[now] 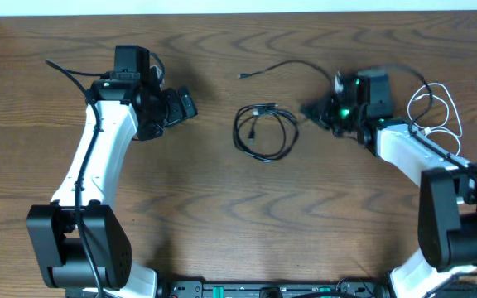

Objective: Untangle cables
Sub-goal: 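Move the right gripper left to the black cable bundle at center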

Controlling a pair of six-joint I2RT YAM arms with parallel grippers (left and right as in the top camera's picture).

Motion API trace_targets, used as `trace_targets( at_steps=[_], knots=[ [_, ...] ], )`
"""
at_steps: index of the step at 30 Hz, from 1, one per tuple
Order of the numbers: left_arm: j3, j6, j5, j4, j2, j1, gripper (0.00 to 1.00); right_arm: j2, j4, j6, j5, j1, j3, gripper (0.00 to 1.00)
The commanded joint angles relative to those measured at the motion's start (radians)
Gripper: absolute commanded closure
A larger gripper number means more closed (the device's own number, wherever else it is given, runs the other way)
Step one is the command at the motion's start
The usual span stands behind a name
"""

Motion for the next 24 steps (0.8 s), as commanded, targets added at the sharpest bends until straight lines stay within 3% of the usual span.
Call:
trace_targets(
  at_steps=[1, 6, 10, 13, 18, 22, 24],
  knots=[
    [-0.007, 0.002, -0.014, -0.003, 0.005, 0.002, 0.02, -0.1, 0.11, -0.071, -0.17, 0.038, 0.01, 0.99],
    [-0.007, 0.002, -0.014, -0.003, 0.005, 0.002, 0.02, -0.178, 0.293, -0.081, -0.167, 0.097, 0.01, 0.99],
    [-0.007, 0.002, -0.014, -0.003, 0.005, 0.002, 0.02, -0.196, 0.304, -0.216, -0.146, 0.106, 0.01, 0.99],
    [-0.007, 0.002, -0.014, -0.003, 0.005, 0.002, 0.02, -0.196, 0.138, -0.32, -0.014, 0.106, 0.009, 0.99],
    [-0.007, 0.002, -0.014, -0.003, 0.005, 0.002, 0.02, -0.19, -0.204, -0.326, 0.39, 0.107, 0.009, 0.99],
    [-0.007, 0.002, -0.014, -0.003, 0.005, 0.002, 0.02, -0.19, -0.352, -0.326, 0.571, 0.107, 0.009, 0.97],
    [-0.007, 0.002, -0.014, -0.003, 0.005, 0.002, 0.02, -0.19, -0.374, -0.326, 0.575, 0.107, 0.009, 0.75]
  ],
)
